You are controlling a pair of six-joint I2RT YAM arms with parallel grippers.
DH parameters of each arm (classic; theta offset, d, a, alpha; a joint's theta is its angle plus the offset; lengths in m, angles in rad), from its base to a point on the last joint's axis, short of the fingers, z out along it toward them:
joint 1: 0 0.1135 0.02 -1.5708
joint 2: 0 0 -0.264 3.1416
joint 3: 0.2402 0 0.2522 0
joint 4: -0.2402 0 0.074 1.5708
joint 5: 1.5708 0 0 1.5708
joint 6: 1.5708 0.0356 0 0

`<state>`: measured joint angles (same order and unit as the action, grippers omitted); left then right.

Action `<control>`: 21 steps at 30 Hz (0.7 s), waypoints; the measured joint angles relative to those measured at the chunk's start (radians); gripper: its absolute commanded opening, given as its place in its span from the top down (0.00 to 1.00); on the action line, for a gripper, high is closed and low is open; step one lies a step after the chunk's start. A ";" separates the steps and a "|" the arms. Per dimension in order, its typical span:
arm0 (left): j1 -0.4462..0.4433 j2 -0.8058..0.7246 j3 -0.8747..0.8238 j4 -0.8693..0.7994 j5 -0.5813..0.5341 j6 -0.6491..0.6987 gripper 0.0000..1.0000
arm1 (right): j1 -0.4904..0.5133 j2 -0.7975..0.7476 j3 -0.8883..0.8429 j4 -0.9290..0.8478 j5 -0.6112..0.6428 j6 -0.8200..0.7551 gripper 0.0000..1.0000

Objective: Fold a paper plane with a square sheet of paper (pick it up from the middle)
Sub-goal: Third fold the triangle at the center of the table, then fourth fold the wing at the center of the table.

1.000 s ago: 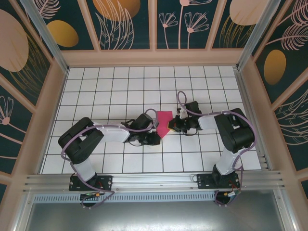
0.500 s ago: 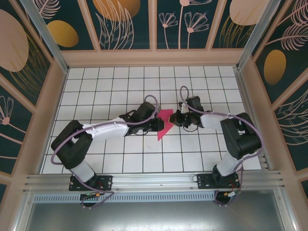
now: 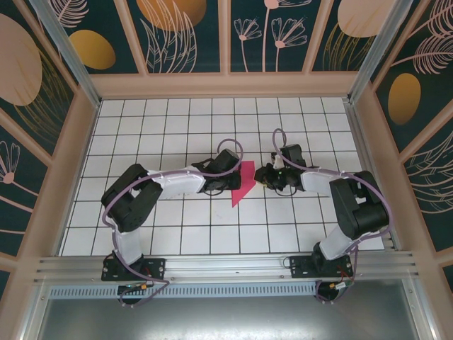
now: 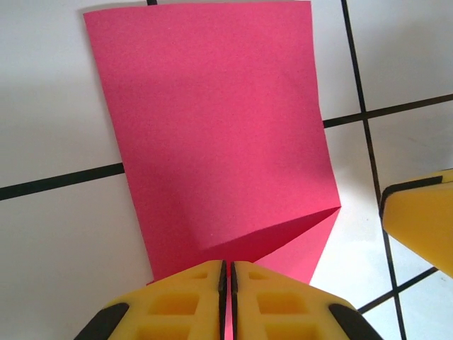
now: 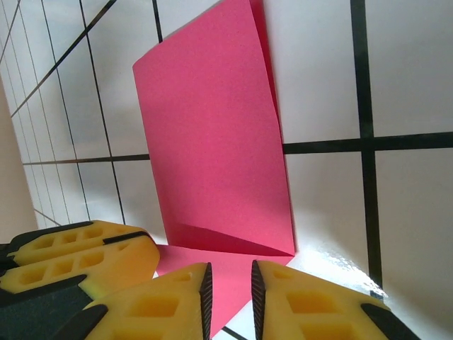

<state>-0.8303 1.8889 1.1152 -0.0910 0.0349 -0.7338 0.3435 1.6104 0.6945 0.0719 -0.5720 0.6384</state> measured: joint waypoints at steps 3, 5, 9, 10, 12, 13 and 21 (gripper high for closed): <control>0.000 0.014 0.008 -0.002 -0.011 0.001 0.86 | -0.001 0.018 0.000 0.001 0.000 0.004 0.70; 0.000 0.023 0.009 -0.004 -0.019 0.004 0.86 | -0.002 0.033 0.000 0.003 -0.001 0.004 0.69; 0.000 0.035 0.009 -0.020 -0.034 0.007 0.86 | -0.002 0.055 0.000 0.010 -0.005 0.008 0.68; 0.000 0.035 0.009 -0.022 -0.037 0.007 0.86 | -0.002 0.060 0.000 0.014 -0.006 0.008 0.68; 0.000 0.036 0.008 -0.022 -0.039 0.007 0.87 | -0.002 0.067 0.000 0.023 -0.012 0.016 0.68; 0.000 0.036 0.007 -0.022 -0.041 0.007 0.87 | -0.002 0.069 0.000 0.028 -0.015 0.019 0.68; 0.000 0.037 -0.008 -0.016 -0.040 0.007 0.87 | -0.002 0.077 -0.004 0.068 -0.045 0.039 0.69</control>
<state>-0.8303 1.9255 1.1069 -0.1066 -0.0055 -0.7269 0.3420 1.6871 0.6907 0.1394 -0.6174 0.6777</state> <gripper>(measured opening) 0.130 0.315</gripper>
